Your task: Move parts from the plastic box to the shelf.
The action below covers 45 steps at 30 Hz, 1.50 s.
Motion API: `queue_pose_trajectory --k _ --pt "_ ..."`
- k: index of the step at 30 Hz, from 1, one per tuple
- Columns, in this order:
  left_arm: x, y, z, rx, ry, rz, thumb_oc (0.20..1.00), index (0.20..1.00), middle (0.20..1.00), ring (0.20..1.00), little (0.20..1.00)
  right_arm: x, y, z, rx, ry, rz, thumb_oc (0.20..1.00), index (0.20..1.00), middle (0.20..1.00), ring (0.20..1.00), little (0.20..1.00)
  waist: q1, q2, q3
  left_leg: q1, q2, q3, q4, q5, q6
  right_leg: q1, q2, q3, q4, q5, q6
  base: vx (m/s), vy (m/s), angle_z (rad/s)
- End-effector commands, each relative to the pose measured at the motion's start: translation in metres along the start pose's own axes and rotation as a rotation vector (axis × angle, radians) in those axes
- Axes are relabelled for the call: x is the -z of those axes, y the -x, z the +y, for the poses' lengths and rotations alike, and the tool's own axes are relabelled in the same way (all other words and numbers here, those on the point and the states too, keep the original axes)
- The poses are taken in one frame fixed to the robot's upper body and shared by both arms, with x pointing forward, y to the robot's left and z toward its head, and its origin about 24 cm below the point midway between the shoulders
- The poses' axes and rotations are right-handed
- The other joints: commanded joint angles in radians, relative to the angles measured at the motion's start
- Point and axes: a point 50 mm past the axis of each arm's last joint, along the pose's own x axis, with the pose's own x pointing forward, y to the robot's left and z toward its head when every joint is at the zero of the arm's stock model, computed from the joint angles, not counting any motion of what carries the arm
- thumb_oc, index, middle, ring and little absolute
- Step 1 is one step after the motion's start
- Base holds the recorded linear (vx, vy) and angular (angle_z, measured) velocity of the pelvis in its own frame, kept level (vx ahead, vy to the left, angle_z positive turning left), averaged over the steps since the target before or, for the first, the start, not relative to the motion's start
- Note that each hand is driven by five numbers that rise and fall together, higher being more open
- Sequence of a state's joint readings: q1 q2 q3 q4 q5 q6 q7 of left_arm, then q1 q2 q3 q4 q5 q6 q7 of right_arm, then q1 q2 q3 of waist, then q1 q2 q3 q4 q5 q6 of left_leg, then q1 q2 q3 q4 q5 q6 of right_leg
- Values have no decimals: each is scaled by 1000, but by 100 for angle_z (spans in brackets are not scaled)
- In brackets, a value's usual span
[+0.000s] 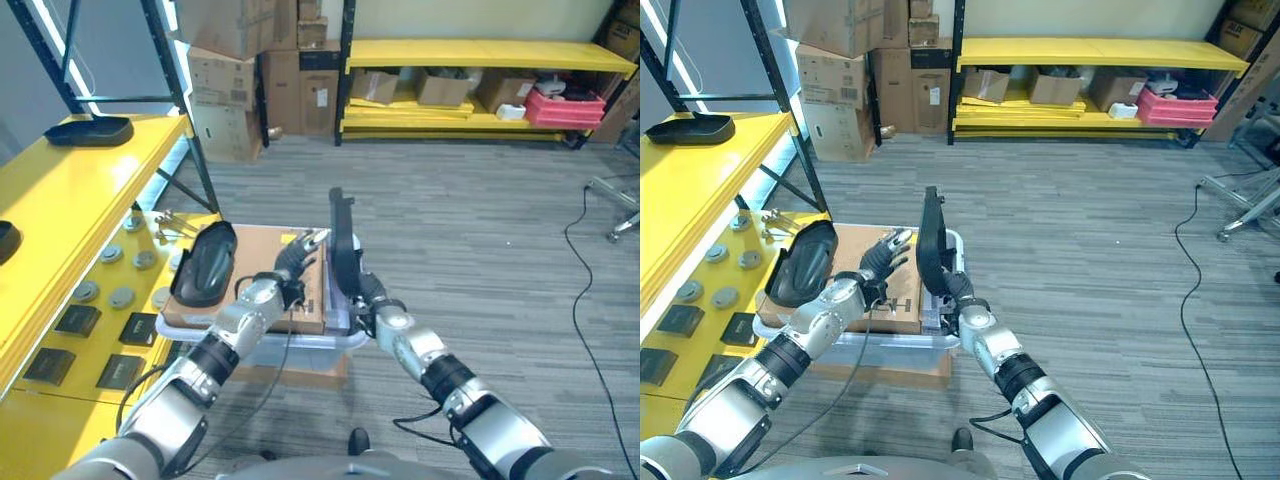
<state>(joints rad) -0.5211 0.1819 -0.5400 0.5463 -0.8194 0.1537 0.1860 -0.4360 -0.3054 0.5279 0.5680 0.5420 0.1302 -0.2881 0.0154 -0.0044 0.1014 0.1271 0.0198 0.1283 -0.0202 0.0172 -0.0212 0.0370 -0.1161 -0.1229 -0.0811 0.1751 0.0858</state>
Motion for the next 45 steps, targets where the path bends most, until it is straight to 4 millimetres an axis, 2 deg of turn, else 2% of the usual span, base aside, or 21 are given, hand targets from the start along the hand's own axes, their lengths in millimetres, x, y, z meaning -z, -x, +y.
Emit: queue_pose_trajectory --k 1,2,5,8,12,17,20,22,23,25,29,31,37,38,45 --pt "-24 -8 4 -86 -70 -91 1000 1000 1000 1000 1000 -63 -9 -6 26 27 -236 200 200 200 200 200 25 -10 -10 -33 31 -61 59 -68 -19 37 -65 -21 4 -63 102 0 0 0" --pt "-25 -8 11 -114 -76 -92 1000 1000 1000 1000 1000 -66 -9 -10 42 48 -250 200 200 200 200 200 24 -10 -9 -34 31 -62 61 -69 -19 36 -65 -20 5 -64 103 0 0 0" --pt "-33 -2 47 -206 -71 -102 1000 1000 1000 1000 1000 -86 -2 -33 98 199 -315 200 200 200 200 200 19 -12 -3 -35 34 -61 64 -70 -21 33 -64 -19 7 -65 106 0 0 0" --pt "-42 3 63 -233 -62 -134 1000 1000 1000 1000 1000 -97 1 -47 108 284 -324 200 200 200 200 200 21 -15 4 -36 34 -62 67 -70 -22 34 -65 -22 7 -64 107 0 0 0" --pt "-50 8 75 -242 -33 -167 1000 1000 1000 1000 1000 -99 1 -67 118 404 -294 200 200 200 200 200 31 -20 7 -36 33 -67 66 -69 -23 39 -67 -33 6 -63 109 0 0 0" --pt "-55 9 71 -177 58 -237 1000 1000 1000 1000 1000 -85 -4 -83 119 468 -194 200 200 200 200 200 50 -29 9 -36 28 -83 73 -74 -24 46 -70 -44 10 -66 110 67 10 10" --pt "-49 16 58 -86 70 -271 1000 1000 1000 1000 1000 -62 -5 -88 153 465 -127 200 200 200 200 200 80 -29 23 -62 23 -105 94 -75 -20 35 -76 -57 27 -71 106 53 33 1" --pt "-48 20 48 -14 74 -287 1000 1000 1000 1000 1000 -56 -7 -92 198 445 -112 200 200 200 200 200 102 -29 37 -94 17 -122 109 -77 -17 17 -82 -67 39 -72 107 -92 21 20" --pt "-51 26 43 41 64 -311 1000 1000 1000 1000 1000 -60 -9 -98 262 418 -120 200 200 200 200 200 127 -32 66 -148 12 -141 134 -78 -13 -18 -88 -78 57 -71 108 -206 1 34" --pt "-58 29 43 62 61 -336 1000 1000 1000 1000 1000 -68 -12 -101 295 408 -139 200 200 200 200 200 137 -34 88 -182 9 -153 148 -79 -12 -40 -90 -86 67 -71 109 -239 -26 46" --pt "-84 39 56 102 -13 -418 1000 1000 1000 1000 1000 -102 -15 -120 412 334 -202 200 200 200 200 200 186 -37 185 -308 -4 -196 209 -70 -13 -104 -99 -121 89 -62 106 -291 -57 30" --pt "-89 43 62 103 -16 -429 1000 1000 1000 1000 1000 -107 -15 -124 440 307 -209 200 200 200 200 200 202 -37 204 -336 -9 -210 227 -67 -13 -116 -101 -133 94 -60 105 -103 -35 47" --pt "-89 56 73 116 -20 -426 1000 1000 1000 1000 1000 -106 -14 -135 507 246 -205 200 200 200 200 200 257 -37 249 -383 -20 -247 234 -50 -12 -122 -108 -177 91 -52 108 -31 -30 26" --pt "-84 60 77 107 -36 -422 1000 1000 1000 1000 1000 -104 -15 -134 509 229 -203 200 200 200 200 200 273 -42 260 -387 -21 -253 229 -46 -11 -120 -108 -185 87 -49 111 -10 -14 30" --pt "-71 67 81 108 -23 -396 1000 1000 1000 1000 1000 -91 -17 -121 464 220 -176 200 200 200 200 200 296 -61 271 -377 -18 -253 215 -42 -9 -102 -104 -194 76 -48 114 10 -16 7"
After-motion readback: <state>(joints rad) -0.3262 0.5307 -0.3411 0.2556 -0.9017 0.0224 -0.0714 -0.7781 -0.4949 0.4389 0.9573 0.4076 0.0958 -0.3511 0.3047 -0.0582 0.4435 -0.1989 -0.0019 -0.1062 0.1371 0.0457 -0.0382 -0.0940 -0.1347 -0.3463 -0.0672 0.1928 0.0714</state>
